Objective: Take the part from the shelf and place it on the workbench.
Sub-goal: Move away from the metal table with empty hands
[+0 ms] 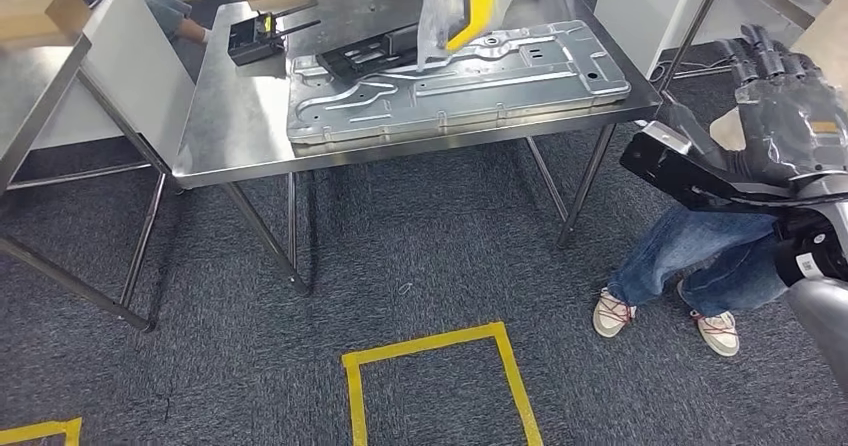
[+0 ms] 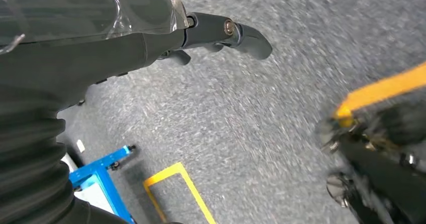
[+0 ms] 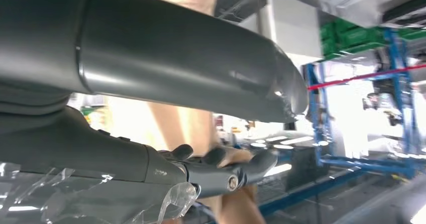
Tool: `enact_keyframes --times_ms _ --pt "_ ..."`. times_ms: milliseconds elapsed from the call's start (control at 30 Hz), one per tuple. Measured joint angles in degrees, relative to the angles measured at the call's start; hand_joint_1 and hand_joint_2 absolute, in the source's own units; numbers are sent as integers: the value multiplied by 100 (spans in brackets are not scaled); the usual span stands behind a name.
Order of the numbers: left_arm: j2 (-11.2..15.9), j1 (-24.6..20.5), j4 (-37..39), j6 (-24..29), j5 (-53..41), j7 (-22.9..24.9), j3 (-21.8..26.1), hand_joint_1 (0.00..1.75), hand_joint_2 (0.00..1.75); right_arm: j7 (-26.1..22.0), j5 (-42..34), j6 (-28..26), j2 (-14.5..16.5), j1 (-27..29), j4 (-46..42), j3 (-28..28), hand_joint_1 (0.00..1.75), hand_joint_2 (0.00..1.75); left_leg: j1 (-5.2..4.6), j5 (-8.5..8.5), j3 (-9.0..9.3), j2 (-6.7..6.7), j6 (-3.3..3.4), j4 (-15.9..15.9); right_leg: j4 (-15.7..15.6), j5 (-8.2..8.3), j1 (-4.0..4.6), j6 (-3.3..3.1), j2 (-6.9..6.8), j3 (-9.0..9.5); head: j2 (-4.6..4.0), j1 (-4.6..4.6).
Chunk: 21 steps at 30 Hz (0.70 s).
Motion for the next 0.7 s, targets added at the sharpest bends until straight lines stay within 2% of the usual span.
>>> enact_keyframes --times_ms 33,67,100,133,167,233,267,300,367,400,433,467,533,567,600,633,667,700 --pt "-4 4 -1 7 -3 0 4 0 175 0 -1 -3 0 -1 0 13 0 0 26 -220 -109 0 -30 413 2 47 4 -11 0 -60 0 1" --pt "-10 2 -1 13 -4 0 10 0 175 0 -2 -3 -1 -1 0 26 0 0 46 -333 -158 1 -45 702 5 92 7 -15 0 -119 0 1" --pt "-19 0 -2 12 -4 0 20 0 175 -1 -3 -4 -1 -1 -1 38 0 0 58 -325 -105 0 -48 775 7 136 10 -12 2 -174 0 1" --pt "-28 -1 -3 11 -4 0 34 0 175 -1 -3 -5 -1 -3 -1 49 0 0 64 -212 74 0 -37 600 8 178 13 -6 5 -223 0 1" --pt "-37 -2 -4 11 -4 0 51 0 175 -1 -4 -6 -1 -7 -1 56 0 0 61 -46 358 -2 -11 209 8 217 19 5 8 -260 0 1" --pt "-39 -14 -9 9 -4 0 78 0 175 0 -3 -12 -1 -25 -1 61 0 0 34 120 957 -8 81 -740 -1 290 21 41 1 -304 0 1" --pt "-37 -19 -10 3 -4 0 85 0 175 0 -2 -14 -1 -38 -1 61 0 0 13 140 1124 -15 117 -1030 -13 326 15 68 -9 -310 0 2" --pt "-34 -22 -11 -2 -4 0 88 0 175 1 -2 -18 -1 -49 -1 61 0 0 -7 126 1190 -21 145 -1171 -28 363 1 101 -22 -314 0 1" --pt "-30 -19 -12 20 -4 0 93 0 175 1 -2 -21 -2 -59 -1 65 0 0 -27 218 1162 -25 172 -1216 -46 425 -14 179 -34 -335 0 1" --pt "-33 -18 -13 46 -4 0 96 0 175 2 -2 -23 -2 -58 -1 69 0 0 -23 274 1135 -20 191 -1246 -26 400 -23 208 -32 -367 0 0" --pt "-37 -18 -14 73 -4 0 99 0 175 2 -2 -23 -4 -57 -1 74 0 0 -15 336 1092 -11 212 -1274 77 272 -19 228 -27 -425 0 2" --pt "-43 -16 -15 90 -5 0 100 0 175 1 -2 -24 -5 -58 -1 79 0 0 -3 403 1038 -3 237 -1294 305 40 -16 239 -23 -516 0 3" --pt "-57 -12 -16 96 -5 0 103 0 175 0 -2 -39 -9 -60 -1 84 0 0 -15 512 898 6 274 -1288 1070 -522 -4 253 -18 -736 0 5" --pt "-66 -10 -16 97 -7 1 104 0 175 0 -2 -52 -13 -61 -1 86 0 0 -21 565 829 8 285 -1281 1440 -690 -1 262 -18 -815 0 5" --pt "-74 -9 -16 101 -8 4 104 0 175 0 -2 -66 -19 -61 -1 88 0 0 -27 617 758 9 286 -1273 1662 -718 2 269 -17 -818 0 5" --pt "-81 -8 -16 104 -11 10 104 0 175 1 -2 -76 -28 -61 -1 91 0 0 -31 666 688 10 285 -1261 1705 -639 2 273 -17 -743 0 5" --pt "-88 -7 -16 108 -16 20 104 0 175 1 -3 -82 -39 -61 -1 91 0 0 -31 709 621 10 277 -1245 1533 -484 0 276 -18 -566 0 5" --pt "-93 -5 -16 112 -20 29 104 0 175 1 -3 -85 -49 -63 -2 92 0 0 -30 751 551 10 259 -1214 1168 -349 -5 282 -18 -275 0 5"
